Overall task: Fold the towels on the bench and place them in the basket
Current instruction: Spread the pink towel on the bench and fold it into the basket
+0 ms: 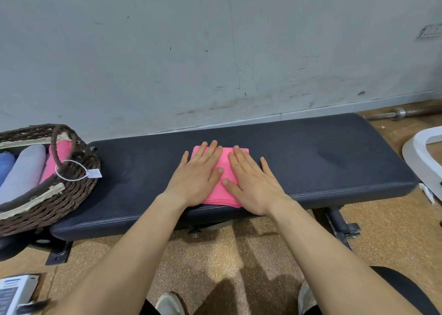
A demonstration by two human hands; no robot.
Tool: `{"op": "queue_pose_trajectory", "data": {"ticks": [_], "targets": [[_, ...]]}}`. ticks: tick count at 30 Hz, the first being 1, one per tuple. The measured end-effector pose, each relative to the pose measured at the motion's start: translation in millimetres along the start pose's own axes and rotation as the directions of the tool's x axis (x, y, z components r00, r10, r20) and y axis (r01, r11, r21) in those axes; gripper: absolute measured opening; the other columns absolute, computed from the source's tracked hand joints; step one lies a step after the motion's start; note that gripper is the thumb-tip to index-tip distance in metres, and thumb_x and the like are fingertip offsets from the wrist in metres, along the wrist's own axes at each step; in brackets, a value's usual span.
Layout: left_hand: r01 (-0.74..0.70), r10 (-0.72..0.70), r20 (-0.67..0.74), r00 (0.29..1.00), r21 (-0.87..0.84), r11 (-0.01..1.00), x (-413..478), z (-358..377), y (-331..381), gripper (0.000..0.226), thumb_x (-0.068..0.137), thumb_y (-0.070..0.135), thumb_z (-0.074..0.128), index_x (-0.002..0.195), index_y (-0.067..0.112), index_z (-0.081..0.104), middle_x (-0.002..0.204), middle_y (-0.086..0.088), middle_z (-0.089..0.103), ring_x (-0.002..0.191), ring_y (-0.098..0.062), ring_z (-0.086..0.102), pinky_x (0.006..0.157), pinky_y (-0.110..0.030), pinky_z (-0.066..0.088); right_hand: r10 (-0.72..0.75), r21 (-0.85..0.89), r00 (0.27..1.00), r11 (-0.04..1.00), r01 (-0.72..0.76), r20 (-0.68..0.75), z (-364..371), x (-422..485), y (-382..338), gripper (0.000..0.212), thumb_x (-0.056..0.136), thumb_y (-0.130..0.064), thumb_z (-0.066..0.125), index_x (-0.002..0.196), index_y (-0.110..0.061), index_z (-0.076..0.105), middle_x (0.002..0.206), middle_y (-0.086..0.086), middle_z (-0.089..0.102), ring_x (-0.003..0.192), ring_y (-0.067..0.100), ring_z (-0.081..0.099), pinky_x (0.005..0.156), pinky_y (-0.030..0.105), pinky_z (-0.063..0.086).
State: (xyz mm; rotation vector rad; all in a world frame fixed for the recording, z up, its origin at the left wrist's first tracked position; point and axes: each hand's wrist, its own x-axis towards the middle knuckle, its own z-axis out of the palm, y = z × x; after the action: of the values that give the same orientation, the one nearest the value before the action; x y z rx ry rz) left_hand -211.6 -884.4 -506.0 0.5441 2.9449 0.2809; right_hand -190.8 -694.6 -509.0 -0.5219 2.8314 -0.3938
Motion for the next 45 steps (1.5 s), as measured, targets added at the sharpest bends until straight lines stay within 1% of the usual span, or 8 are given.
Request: {"op": "queue_pose_trajectory", "data": {"ticks": [6,9,11,14,19,28,39,45], "targets": [[0.007,0.000,0.051,0.999,-0.127,0.992,2.8,0.6,-4.9,0.062,0.104,0.051,0.023,0.158,0.032,-0.002,0.163,0.016,-0.013,0.149,-0.004,-0.018,0.122,-0.043,-0.008,-0.003,0.018,1.000,1.000,0.003,0.008,-1.2,0.6,-1.2,0.075,0.101,-0.063,0.015,0.159,-0.023,-0.011,0.164,-0.009,-0.023,0.149,0.004,-0.022,0.123,0.049,-0.010],[0.015,-0.028,-0.028,0.999,-0.366,0.931,-2.9,1.4,-8.7,0.058,0.105,0.043,0.034,0.157,0.034,0.012,0.164,0.017,-0.002,0.149,-0.001,-0.012,0.123,-0.042,-0.006,-0.015,-0.007,1.000,1.000,0.015,-0.018,-10.8,1.9,-1.5,0.077,0.099,-0.064,0.026,0.161,-0.024,0.002,0.167,-0.008,-0.011,0.153,0.007,-0.010,0.123,0.050,-0.009],[0.046,-0.130,-0.130,0.983,-0.512,0.858,-8.6,-2.2,-14.9,0.054,0.103,0.034,0.044,0.155,0.032,0.027,0.164,0.014,0.014,0.151,-0.005,0.004,0.124,-0.038,0.006,-0.034,0.016,0.996,0.999,0.036,-0.088,-18.9,3.3,-1.5,0.074,0.097,-0.063,0.039,0.159,-0.028,0.019,0.168,-0.009,0.002,0.154,0.011,0.000,0.124,0.050,-0.006],[0.185,-0.318,-0.245,0.916,-0.447,0.875,-19.5,-9.9,-28.5,0.052,0.095,0.035,0.056,0.145,0.028,0.045,0.150,0.007,0.045,0.138,-0.016,0.041,0.113,-0.039,0.036,-0.091,0.087,0.985,0.991,0.105,-0.146,-30.1,3.2,-5.0,0.061,0.091,-0.062,0.053,0.147,-0.040,0.042,0.165,-0.013,0.017,0.153,0.013,0.010,0.124,0.049,0.000],[0.487,-0.558,-0.086,0.825,-0.393,0.780,-29.3,-20.4,-34.9,0.051,0.088,0.059,0.053,0.127,0.026,0.055,0.107,0.009,0.065,0.104,-0.018,0.062,0.090,-0.042,0.052,-0.127,0.116,0.987,0.984,0.138,-0.095,-33.7,4.8,-10.2,0.057,0.077,-0.066,0.068,0.128,-0.044,0.058,0.159,-0.015,0.032,0.150,0.011,0.017,0.123,0.050,0.004],[0.538,-0.566,0.071,0.821,-0.429,0.726,-19.2,-33.3,-20.3,0.040,0.082,0.053,0.068,0.075,0.014,0.067,0.073,0.000,0.069,0.077,-0.025,0.067,0.071,-0.038,0.054,-0.104,0.145,0.993,0.983,0.110,-0.047,-25.8,12.2,-14.1,0.056,0.070,-0.064,0.075,0.117,-0.041,0.056,0.161,-0.013,0.026,0.151,0.014,0.012,0.123,0.050,0.006],[0.407,-0.540,0.080,0.838,-0.749,0.522,-9.2,-43.8,-5.5,0.022,0.080,0.028,0.076,0.095,0.018,0.064,0.092,0.005,0.065,0.086,-0.012,0.061,0.068,-0.028,0.046,-0.111,0.160,0.990,0.979,0.124,-0.086,-16.2,16.6,-11.9,0.059,0.064,-0.072,0.067,0.113,-0.043,0.055,0.158,-0.011,0.031,0.149,0.017,0.018,0.120,0.050,0.016],[0.311,-0.595,-0.122,0.795,-0.760,0.571,-1.4,-52.7,-19.4,0.016,0.076,0.021,0.079,0.086,0.027,0.067,0.078,0.011,0.067,0.078,-0.008,0.064,0.066,-0.021,0.046,-0.141,0.044,0.986,0.988,0.145,-0.084,-6.1,9.3,-29.0,0.073,0.084,-0.078,0.040,0.148,-0.044,0.037,0.167,-0.005,0.012,0.153,0.022,0.002,0.123,0.053,-0.002]]}}
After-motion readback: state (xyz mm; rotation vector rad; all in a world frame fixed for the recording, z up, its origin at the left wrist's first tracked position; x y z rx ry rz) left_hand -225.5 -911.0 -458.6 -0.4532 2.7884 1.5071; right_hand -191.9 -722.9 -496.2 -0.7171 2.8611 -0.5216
